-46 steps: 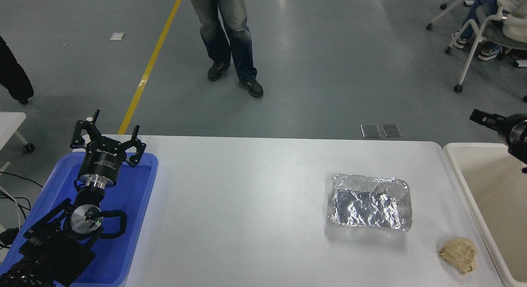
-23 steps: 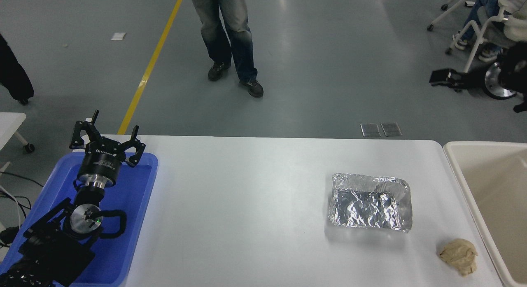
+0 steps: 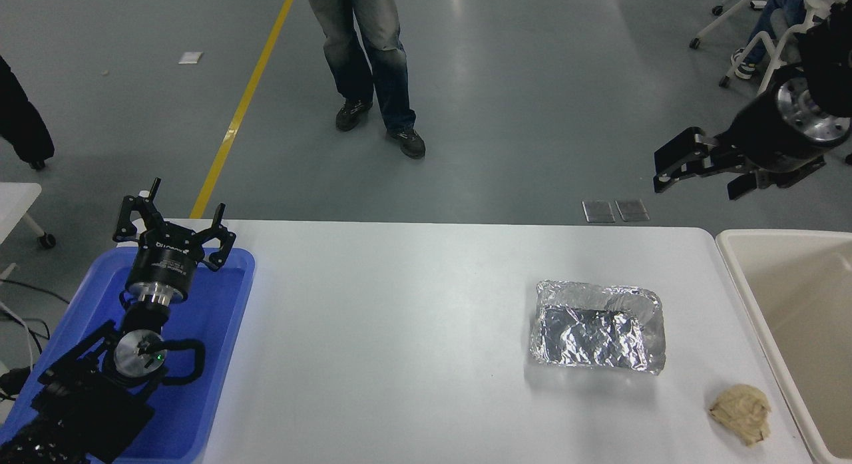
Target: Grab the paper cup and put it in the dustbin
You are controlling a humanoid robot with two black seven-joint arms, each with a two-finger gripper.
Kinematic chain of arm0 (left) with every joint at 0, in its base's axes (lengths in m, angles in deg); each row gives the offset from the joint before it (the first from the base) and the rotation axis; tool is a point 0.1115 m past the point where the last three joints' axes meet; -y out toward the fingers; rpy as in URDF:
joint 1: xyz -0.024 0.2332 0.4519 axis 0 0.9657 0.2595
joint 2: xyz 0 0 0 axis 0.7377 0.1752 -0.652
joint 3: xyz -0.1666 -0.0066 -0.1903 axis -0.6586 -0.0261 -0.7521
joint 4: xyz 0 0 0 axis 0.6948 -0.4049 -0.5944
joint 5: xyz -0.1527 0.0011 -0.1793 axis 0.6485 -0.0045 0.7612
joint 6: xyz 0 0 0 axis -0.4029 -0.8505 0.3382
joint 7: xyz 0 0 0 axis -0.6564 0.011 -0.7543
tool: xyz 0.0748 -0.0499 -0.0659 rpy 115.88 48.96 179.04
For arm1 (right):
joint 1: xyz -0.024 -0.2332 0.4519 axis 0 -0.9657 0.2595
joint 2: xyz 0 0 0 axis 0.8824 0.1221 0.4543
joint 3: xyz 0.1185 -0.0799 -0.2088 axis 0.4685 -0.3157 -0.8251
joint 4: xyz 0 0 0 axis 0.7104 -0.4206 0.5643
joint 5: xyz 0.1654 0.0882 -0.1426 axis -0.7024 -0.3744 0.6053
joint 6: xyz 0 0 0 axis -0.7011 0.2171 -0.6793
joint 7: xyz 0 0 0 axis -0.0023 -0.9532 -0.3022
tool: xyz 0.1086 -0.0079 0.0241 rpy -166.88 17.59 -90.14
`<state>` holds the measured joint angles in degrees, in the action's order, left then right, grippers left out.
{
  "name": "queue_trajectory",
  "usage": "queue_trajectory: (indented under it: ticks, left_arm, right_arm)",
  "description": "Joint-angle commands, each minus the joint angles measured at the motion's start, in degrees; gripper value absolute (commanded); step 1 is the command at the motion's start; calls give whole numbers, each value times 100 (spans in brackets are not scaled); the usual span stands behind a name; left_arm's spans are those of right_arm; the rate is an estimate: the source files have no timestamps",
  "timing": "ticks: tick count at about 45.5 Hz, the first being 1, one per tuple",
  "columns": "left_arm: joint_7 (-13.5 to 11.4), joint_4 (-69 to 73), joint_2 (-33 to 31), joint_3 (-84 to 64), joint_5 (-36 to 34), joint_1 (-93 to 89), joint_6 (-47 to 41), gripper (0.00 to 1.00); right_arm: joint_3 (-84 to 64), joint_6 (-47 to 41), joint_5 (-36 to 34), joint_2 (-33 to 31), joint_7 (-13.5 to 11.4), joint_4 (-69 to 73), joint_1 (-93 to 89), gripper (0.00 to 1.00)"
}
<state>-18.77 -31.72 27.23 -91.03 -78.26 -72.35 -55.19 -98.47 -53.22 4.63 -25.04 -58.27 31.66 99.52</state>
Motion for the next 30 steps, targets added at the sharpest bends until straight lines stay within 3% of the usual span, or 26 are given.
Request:
queue_trajectory:
  ticks: [1,30]
  left_arm:
    - [-1,1,0,0,-2,0,0,100]
    - [-1,1,0,0,6,0,0,100]
  right_arm:
    - [8,-189,4,124,-3,535,337,100]
    - [35,-189,13,239,-3,456,65,100]
